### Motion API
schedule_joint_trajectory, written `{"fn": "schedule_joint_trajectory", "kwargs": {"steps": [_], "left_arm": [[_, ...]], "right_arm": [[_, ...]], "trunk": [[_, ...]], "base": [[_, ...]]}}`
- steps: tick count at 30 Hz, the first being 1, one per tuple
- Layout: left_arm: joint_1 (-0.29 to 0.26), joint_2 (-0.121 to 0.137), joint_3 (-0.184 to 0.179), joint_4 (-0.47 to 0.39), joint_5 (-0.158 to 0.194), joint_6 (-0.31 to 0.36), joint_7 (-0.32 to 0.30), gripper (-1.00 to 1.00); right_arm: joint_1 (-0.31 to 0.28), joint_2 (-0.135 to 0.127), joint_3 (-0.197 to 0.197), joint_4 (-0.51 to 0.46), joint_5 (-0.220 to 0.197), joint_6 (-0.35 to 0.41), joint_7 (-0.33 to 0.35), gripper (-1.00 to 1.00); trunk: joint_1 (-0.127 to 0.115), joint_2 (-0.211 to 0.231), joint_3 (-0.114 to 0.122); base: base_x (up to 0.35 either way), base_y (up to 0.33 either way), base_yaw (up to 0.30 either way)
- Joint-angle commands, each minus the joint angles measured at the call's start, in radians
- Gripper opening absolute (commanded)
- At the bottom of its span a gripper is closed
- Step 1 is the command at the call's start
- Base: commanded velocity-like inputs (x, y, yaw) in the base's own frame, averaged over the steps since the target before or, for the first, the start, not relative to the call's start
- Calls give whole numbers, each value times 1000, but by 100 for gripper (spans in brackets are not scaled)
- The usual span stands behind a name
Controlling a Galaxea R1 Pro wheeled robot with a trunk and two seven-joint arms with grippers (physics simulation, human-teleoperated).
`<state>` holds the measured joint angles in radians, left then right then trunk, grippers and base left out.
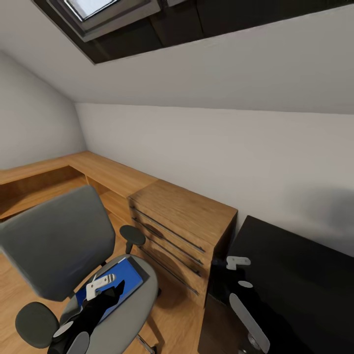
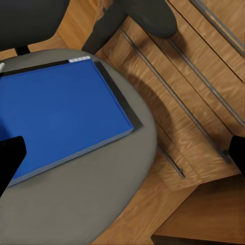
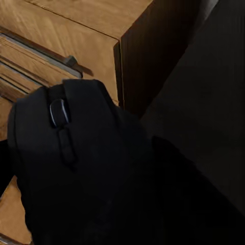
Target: In the bedroom, organize the workspace by keeping the computer under the desk, ensuring the monitor is on the desk, placing the keyboard on the desk next to the monitor, placing the mouse on the desk next to the keyboard, moving the folder from the swivel chair onto the desk next to the mouse, stacking the notebook on top of the folder with the pen on top of the notebook, and positioning the swivel chair next to the desk.
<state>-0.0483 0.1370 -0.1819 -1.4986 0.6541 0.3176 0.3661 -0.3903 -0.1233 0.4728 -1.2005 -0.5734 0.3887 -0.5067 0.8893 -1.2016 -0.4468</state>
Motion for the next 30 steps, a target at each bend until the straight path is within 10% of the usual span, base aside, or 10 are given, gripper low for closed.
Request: {"fn": "schedule_joint_trajectory", "kwargs": {"steps": [1,11,15,17,24,30], "left_arm": [[-1,1,-2,-2,8,1,9,100],[-1,1,-11,7,6,1,8,100],[-1,0,-19,12,5,1,8,100],[-1,0,-91,88,3,6,8,100],[-1,0,-100,117,5,5,8,100],[-1,5,-130,326,2,-1,0,100]], "right_arm": [[0,-7,-12,-29,-12,1,-15,-100],[65,-94,-113,-363,-203,-10,-314,-100],[67,-96,-118,-368,-214,-10,-337,-100],[68,-97,-120,-369,-215,-13,-338,-100],[68,-96,-122,-369,-218,-13,-340,-100],[69,-99,-183,-369,-273,-10,-340,-100]], "trunk": [[-4,7,2],[-15,28,11],[-15,28,11],[-15,28,11],[-15,28,11],[-15,28,11]], "base": [[0,0,0],[-6,0,0],[-238,0,-6],[-34,0,-272],[-8,0,-285],[-1,0,-289]]}}
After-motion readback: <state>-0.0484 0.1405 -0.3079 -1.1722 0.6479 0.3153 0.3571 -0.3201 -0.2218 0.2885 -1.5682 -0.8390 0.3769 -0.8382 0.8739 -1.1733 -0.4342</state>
